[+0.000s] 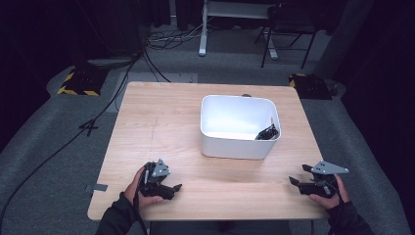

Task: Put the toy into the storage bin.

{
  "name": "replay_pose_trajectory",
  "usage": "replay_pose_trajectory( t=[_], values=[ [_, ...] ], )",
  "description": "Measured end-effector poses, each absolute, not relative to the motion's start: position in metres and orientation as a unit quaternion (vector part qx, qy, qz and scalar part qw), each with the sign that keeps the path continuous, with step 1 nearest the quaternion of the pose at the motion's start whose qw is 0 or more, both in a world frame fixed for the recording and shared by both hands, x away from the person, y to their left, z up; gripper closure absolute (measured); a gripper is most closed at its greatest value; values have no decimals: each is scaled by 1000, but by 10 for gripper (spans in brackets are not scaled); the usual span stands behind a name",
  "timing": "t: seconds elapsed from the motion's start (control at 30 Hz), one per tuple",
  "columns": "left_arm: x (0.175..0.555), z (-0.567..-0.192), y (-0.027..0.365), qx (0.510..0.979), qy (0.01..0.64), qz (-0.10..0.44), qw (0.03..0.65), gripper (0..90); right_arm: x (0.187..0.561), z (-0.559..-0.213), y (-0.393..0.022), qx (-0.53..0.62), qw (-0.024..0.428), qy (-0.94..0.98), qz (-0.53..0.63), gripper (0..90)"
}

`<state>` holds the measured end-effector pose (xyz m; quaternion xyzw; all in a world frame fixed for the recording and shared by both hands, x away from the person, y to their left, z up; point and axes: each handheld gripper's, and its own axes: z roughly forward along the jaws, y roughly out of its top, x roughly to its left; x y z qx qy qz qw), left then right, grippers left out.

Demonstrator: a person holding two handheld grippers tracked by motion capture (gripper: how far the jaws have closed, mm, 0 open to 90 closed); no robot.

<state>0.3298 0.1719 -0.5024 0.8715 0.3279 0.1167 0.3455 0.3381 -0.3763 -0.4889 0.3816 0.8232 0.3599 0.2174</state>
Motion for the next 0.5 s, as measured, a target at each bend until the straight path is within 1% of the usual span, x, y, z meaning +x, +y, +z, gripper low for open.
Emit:
replay_pose_trajectory(
  t=[0.5],
  values=[
    [330, -502, 172, 872, 328, 119, 344, 148, 330, -501, -393, 413, 201, 810, 365, 228]
  ],
)
